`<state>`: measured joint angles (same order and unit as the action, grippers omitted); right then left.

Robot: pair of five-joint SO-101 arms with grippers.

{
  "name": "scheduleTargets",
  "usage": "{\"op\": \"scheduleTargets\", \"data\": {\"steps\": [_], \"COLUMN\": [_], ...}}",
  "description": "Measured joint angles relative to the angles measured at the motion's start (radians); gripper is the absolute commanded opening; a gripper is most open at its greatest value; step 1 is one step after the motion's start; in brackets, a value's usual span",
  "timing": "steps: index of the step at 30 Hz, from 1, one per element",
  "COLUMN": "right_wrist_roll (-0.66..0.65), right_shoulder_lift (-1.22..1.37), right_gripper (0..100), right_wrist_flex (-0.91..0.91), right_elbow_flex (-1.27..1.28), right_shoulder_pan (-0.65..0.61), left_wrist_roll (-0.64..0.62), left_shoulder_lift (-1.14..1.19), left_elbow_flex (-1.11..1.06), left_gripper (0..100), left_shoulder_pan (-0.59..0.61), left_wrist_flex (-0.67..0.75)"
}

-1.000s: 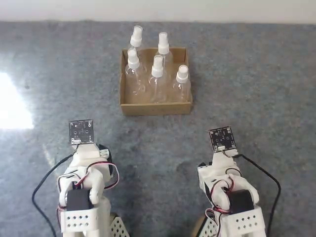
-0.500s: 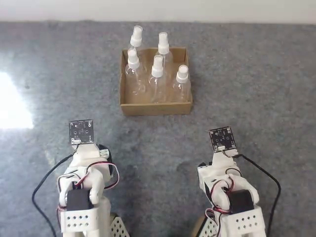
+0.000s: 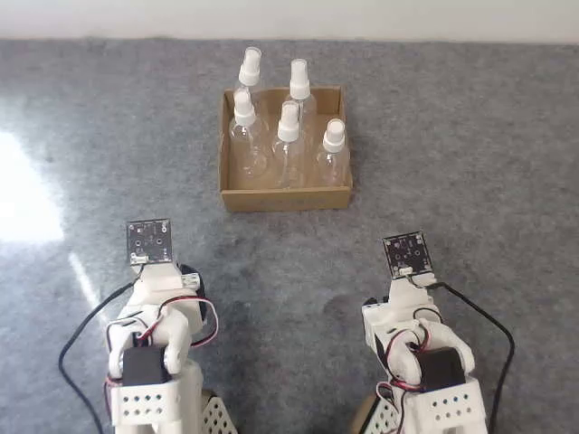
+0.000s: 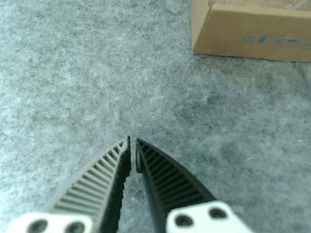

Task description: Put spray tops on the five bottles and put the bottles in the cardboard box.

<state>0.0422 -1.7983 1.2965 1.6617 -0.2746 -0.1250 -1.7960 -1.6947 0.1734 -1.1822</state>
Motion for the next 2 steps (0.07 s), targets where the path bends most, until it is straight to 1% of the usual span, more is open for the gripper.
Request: {"op": "scheduleTargets", "data": {"steps": [2], "right_wrist_roll": [0.0], "right_shoulder_lift": [0.0], "right_gripper": [4.8], "right_wrist_flex": [0.0], "right_elbow_flex": [0.0], "right_shoulder_pan": [0.0], "left_wrist_roll": [0.0], "left_shoulder_lift": [0.0], "left_elbow_flex": [0.0], "left_gripper": [1], "left_shoulder_pan": [0.0], "left_wrist_flex": [0.0]}}
